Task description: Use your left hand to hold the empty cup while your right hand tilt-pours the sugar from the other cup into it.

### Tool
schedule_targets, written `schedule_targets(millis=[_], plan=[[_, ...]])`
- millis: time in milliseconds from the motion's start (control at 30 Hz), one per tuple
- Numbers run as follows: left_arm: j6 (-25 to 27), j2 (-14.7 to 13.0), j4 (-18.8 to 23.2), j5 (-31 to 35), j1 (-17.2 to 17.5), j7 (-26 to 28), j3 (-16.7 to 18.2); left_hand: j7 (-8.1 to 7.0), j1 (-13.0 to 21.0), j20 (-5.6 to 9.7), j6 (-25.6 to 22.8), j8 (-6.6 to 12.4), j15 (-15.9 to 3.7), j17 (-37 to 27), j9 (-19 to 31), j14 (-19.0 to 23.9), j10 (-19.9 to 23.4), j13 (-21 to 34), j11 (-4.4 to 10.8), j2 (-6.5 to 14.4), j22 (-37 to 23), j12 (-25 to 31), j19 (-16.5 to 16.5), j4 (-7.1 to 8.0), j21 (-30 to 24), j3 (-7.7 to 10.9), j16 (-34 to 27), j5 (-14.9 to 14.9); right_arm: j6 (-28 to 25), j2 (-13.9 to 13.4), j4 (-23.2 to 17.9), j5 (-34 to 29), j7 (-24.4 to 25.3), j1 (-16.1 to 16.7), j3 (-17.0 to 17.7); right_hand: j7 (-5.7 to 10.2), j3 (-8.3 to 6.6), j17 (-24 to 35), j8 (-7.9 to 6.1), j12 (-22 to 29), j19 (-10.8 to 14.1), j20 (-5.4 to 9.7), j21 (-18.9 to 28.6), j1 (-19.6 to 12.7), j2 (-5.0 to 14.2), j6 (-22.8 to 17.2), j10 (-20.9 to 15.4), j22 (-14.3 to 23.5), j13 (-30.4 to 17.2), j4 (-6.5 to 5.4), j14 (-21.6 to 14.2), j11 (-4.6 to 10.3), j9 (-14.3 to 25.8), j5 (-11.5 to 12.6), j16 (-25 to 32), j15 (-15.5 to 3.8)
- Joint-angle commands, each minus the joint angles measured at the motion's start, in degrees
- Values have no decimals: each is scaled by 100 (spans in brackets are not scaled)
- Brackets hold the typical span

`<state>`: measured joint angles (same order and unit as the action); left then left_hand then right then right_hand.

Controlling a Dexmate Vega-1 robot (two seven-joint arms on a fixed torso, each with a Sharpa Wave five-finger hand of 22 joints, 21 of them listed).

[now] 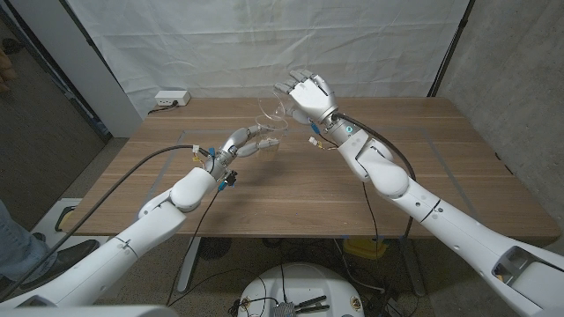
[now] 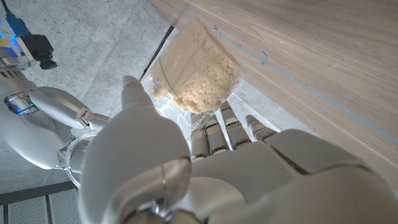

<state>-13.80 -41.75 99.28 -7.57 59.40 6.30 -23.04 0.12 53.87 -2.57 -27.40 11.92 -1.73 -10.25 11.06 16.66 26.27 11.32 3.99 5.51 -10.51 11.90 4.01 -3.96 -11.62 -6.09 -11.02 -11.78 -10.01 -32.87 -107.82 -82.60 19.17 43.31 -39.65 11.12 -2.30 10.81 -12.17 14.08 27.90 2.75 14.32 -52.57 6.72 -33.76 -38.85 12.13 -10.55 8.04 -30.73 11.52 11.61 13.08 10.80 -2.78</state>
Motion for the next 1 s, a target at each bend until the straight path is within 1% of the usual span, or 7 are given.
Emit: schedule_targets(millis=[33,367,400,433,500,800,1000], plan=[[-33,86,-49,-84,63,151,59,2,-15,10,-85,19,9,-15,9,-18,92,14,3,40,-20,13,83,-4,26,-33,8,-12,-143,275,-62,1341,214,397,246,61,-76,16,-51,32,62,468,27,40,94,-152,-89,26,-25,-123,-45,-9,22,-44,40,-671],[-77,121,-148,-135,48,133,50,-6,-7,-2,-80,13,9,-14,9,-30,84,14,-2,46,-22,6,115,-6,28,-34,12,-14,-399,490,-90,2455,515,824,479,63,-59,15,-54,34,70,455,33,82,76,-186,-114,26,-25,-143,-57,-8,21,-76,39,-662],[-68,128,-165,-120,41,144,43,-8,-6,-1,-80,13,8,-14,9,-29,82,14,0,46,-22,5,115,-6,27,-34,11,-14,-464,570,-56,2625,647,945,525,61,-58,14,-54,33,68,452,32,86,73,-189,-114,26,-25,-144,-56,-10,21,-79,38,-660],[-69,128,-166,-119,41,145,43,-17,-5,-4,-78,12,4,-14,9,-36,77,14,-1,47,-22,3,116,-6,27,-34,14,-14,-479,558,-56,2647,665,936,509,58,-56,14,-55,33,68,450,32,88,72,-191,-115,26,-25,-144,-59,-11,21,-80,39,-660],[-33,141,-191,-104,27,160,31,-13,-3,-18,-72,9,6,-14,9,-46,73,15,-12,48,-23,1,107,-7,21,-34,17,-15,-533,640,-20,2938,810,1091,566,52,-51,13,-54,31,69,441,33,97,64,-194,-114,26,-25,-147,-57,-14,21,-87,36,-648],[26,191,-255,81,-7,322,-13,-12,12,-33,99,-56,1,-14,11,-110,-89,15,5,53,-27,-58,102,-9,4,-38,35,-16,-854,842,37,3631,1248,1505,595,46,-32,6,-52,30,65,411,33,114,16,-213,-129,25,-25,-142,-60,-33,19,-107,29,-616],[30,315,-376,266,-34,562,-66,-72,16,-62,222,-90,-13,-15,12,-159,-205,16,3,49,-28,-88,137,-10,8,-47,44,-17,-1133,944,25,4048,1303,1680,604,33,-24,7,-49,20,42,387,25,132,8,-218,-113,24,-25,-150,-63,-51,18,-115,28,-615]])
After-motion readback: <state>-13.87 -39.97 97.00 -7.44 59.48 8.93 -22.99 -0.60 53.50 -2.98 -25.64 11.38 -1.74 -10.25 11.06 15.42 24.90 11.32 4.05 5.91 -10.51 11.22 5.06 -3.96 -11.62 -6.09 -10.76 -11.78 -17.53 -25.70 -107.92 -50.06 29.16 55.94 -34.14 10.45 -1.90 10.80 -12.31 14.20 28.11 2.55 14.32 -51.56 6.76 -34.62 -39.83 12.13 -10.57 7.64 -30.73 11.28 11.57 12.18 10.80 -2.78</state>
